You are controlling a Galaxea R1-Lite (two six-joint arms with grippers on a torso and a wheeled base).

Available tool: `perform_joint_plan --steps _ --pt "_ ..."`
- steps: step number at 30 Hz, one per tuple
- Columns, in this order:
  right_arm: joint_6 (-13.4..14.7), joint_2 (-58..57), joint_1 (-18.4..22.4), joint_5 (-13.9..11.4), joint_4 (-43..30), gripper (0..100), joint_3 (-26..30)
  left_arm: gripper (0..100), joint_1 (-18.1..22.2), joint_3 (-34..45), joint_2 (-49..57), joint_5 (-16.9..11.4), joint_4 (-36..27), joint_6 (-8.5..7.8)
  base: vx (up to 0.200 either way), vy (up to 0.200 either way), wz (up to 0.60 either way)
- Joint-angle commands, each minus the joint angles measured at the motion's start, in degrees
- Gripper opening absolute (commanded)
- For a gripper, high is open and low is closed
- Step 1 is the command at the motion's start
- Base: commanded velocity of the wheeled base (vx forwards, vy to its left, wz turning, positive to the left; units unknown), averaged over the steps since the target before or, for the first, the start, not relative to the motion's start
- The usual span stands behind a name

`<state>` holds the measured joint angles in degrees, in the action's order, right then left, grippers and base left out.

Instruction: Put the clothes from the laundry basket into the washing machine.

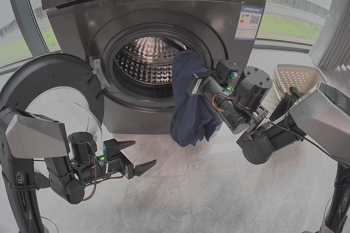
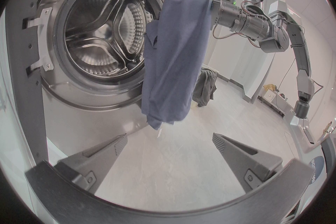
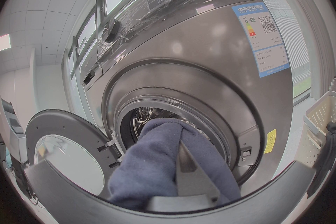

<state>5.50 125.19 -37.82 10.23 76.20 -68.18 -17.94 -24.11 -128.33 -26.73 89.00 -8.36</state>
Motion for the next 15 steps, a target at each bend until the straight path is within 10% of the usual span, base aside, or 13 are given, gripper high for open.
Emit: perform_joint_plan --steps 1,9,15 --pt "0.0 0.7 -1.1 0.0 0.3 0 0.1 100 -0.2 -2.8 1.2 -0.1 0.3 0.45 0.000 0.000 0.00" --pt "0.0 0.8 -3.6 0.0 -0.2 0 0.4 100 -4.8 -15.3 2.6 2.1 0.2 6.43 0.000 0.000 0.00" --pt "0.0 2.4 -5.3 0.1 -0.3 0 0.0 100 -7.5 -19.1 1.9 3.6 0.2 7.40 0.000 0.000 0.00"
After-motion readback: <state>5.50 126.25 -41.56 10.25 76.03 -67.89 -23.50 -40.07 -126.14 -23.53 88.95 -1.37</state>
